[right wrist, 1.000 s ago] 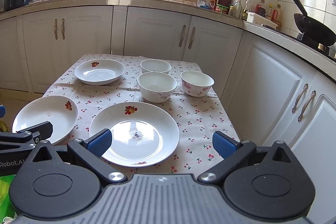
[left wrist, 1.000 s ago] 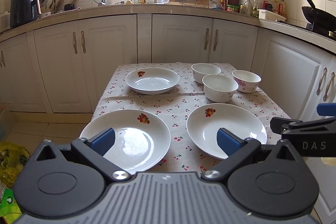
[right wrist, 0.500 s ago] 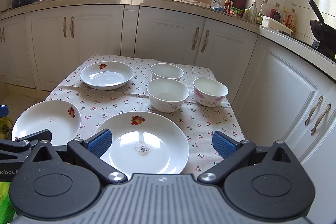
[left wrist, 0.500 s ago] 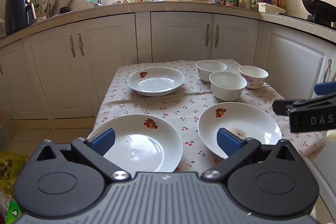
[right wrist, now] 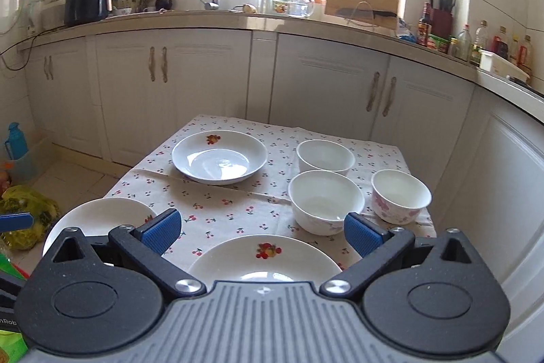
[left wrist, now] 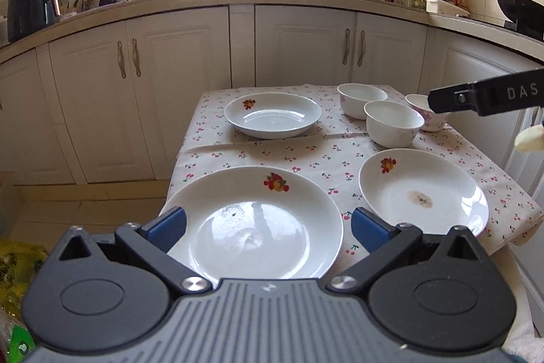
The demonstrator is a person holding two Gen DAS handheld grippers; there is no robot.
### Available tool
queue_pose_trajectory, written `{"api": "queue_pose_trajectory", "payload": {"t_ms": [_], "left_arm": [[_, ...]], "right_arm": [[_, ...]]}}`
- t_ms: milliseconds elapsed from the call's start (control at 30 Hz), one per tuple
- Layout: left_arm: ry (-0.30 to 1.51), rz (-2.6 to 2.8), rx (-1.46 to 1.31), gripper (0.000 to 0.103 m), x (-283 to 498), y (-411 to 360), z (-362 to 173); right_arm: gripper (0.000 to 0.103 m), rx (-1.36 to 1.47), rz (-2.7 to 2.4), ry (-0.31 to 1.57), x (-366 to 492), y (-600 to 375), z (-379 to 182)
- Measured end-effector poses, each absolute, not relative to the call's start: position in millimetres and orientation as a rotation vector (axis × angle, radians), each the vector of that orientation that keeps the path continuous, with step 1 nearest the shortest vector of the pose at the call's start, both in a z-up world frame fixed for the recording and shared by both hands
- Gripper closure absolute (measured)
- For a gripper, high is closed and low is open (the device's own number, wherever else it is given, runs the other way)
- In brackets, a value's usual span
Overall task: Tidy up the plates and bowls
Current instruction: 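Reach the right tool to the stained white plate and close on its rim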
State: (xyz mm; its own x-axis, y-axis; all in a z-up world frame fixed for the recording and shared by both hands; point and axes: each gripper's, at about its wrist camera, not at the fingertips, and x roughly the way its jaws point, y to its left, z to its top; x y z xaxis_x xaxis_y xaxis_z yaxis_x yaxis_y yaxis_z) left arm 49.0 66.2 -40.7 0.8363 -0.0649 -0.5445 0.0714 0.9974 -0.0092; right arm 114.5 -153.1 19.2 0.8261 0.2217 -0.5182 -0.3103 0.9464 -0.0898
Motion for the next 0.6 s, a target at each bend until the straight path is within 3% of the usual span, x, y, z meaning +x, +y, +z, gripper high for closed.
{"api": "queue_pose_trajectory", "payload": {"t_ms": [200, 600], "left_arm": [[0.662, -0.158, -0.091, 0.001, 46, 96, -58], [0.708, -0.202, 0.023, 0.001, 42, 128, -93]], "right_arm": [[0.000, -0.182, 0.436, 0.539, 126, -127, 12], [0.000, -0.174, 0.650, 0.710, 166, -82, -23]]}}
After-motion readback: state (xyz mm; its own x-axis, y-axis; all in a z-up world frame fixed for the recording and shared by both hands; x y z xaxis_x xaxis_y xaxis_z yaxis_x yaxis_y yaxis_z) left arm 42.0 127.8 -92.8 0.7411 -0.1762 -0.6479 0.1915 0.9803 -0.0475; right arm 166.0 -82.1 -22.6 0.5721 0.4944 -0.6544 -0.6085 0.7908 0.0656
